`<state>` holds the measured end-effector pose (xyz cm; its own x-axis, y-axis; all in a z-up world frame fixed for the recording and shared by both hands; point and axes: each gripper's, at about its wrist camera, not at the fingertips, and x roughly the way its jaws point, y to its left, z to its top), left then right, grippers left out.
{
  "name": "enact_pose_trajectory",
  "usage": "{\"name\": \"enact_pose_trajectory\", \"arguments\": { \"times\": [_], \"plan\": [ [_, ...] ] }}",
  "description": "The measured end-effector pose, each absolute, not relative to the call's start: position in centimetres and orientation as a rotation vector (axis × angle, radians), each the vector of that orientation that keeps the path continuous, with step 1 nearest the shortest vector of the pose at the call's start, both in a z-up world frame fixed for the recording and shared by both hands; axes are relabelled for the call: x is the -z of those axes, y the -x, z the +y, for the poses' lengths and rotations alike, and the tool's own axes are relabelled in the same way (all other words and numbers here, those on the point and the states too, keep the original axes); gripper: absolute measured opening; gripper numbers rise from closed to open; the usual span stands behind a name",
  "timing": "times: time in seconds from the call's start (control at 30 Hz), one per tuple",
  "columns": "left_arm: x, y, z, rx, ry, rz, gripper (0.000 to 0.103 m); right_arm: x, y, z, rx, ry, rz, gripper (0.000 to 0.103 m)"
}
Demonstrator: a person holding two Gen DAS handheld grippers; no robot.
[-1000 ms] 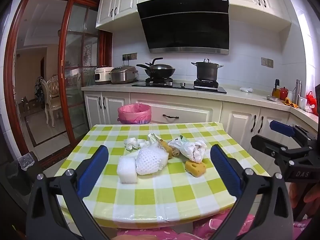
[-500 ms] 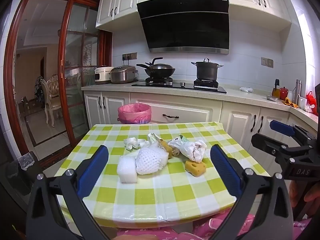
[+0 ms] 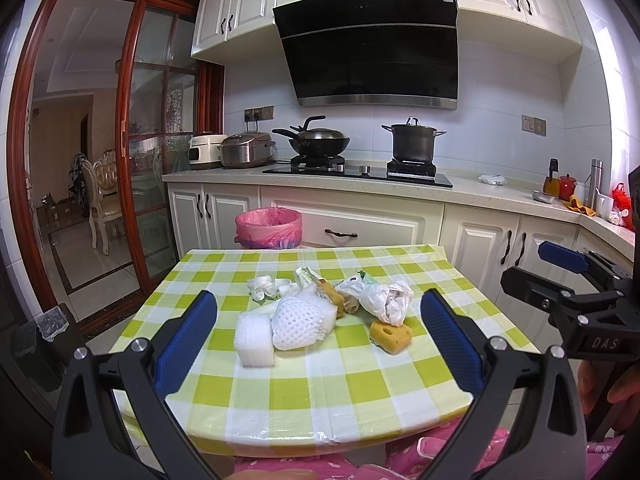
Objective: Collect trash
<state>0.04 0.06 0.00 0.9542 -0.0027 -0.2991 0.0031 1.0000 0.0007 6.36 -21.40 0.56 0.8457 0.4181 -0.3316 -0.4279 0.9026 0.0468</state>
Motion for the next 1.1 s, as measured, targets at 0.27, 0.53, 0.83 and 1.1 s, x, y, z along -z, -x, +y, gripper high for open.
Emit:
{"name": "enact_pose_trajectory", "arguments": {
  "times": [0.27,0.53,0.83,1.1],
  "plan": [
    [0.32,0.00,0.12,0.002,0.000,0.303,0.099,-0.51,-6.42,-21.46,-0.446,0.026,0.344,0.097],
    [0.26,-0.01,0.09,0.003,0.000,0.303,0.099,-0.49,-6.49,-21.56,-0.447,0.024,0.346,0.097],
    [0.38,-0.16,-0.10,0.004,0.001,0.303,0.099,-0.48,-6.55,-21.71,-0.447,0.019,0.348,0.096],
    [0.37,-0.16,-0.08,0.004,0.001,0.302,0.099,-0.44,-6.60,-21.78,-0.447,0.016,0.349,0.097]
  ]
}}
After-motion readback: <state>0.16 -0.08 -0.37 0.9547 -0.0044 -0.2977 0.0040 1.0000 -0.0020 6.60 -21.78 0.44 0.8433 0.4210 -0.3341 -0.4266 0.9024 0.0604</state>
